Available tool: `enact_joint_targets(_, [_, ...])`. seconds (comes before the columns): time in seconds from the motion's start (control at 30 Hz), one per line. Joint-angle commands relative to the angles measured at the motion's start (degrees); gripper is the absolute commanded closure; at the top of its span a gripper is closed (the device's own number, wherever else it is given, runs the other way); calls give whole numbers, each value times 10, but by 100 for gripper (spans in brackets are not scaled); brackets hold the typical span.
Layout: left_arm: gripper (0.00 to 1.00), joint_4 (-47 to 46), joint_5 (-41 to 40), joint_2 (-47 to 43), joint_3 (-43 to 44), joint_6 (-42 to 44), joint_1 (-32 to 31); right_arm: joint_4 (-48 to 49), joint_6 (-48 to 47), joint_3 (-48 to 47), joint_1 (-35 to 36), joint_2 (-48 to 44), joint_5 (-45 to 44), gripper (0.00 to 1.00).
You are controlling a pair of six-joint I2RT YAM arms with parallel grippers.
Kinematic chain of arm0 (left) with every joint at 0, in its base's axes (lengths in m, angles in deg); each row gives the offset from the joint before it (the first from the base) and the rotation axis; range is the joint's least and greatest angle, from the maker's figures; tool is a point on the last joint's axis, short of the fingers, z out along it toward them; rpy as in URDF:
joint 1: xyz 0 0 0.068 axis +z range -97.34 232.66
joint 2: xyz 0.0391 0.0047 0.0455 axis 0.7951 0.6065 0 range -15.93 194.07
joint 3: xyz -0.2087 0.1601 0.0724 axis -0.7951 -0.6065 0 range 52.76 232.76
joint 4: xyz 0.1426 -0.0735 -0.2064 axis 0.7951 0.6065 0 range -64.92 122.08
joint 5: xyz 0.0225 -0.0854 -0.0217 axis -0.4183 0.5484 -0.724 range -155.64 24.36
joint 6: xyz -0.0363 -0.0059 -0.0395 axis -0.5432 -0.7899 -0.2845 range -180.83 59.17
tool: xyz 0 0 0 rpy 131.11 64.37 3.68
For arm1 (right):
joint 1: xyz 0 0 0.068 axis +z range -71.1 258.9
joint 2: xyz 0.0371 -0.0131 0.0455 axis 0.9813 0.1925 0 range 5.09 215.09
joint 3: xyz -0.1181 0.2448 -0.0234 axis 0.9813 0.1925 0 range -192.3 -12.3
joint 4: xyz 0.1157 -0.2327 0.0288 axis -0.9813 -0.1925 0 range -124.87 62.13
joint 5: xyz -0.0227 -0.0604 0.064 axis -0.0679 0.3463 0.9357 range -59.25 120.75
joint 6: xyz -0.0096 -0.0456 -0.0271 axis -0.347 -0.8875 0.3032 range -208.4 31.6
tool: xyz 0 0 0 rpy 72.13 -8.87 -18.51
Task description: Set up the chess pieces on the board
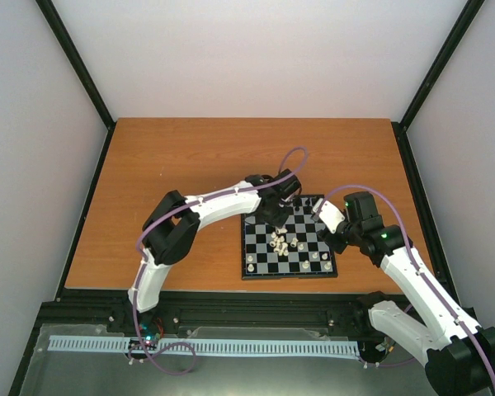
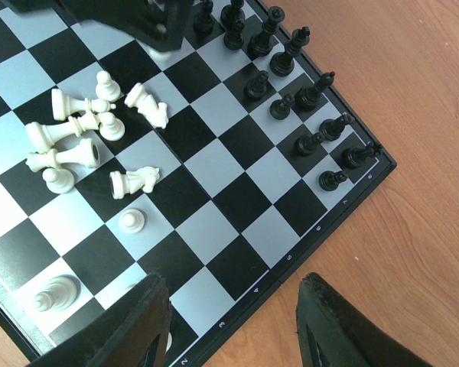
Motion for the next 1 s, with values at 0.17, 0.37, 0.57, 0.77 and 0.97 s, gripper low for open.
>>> enact_joint_targets(0.17, [96,-71,54,-225,-164,58,-16,-1,-2,6,-2,2,5,54])
enact_joint_targets(0.37, [96,-78,58,-277,-250,84,-65,-1,-2,5,-3,10,5,54])
enact_joint_targets(0.57, [96,-96,81,-288,-297,77,-69,0,-1,5,-3,14,1,54])
enact_joint_targets(0.77, [94,-98,106,-249,-289,80,-70,-1,-1,5,-2,17,-1,54])
enact_joint_targets(0.97, [94,-95,102,-215,-282,84,-74,0,-2,6,-2,19,-1,54])
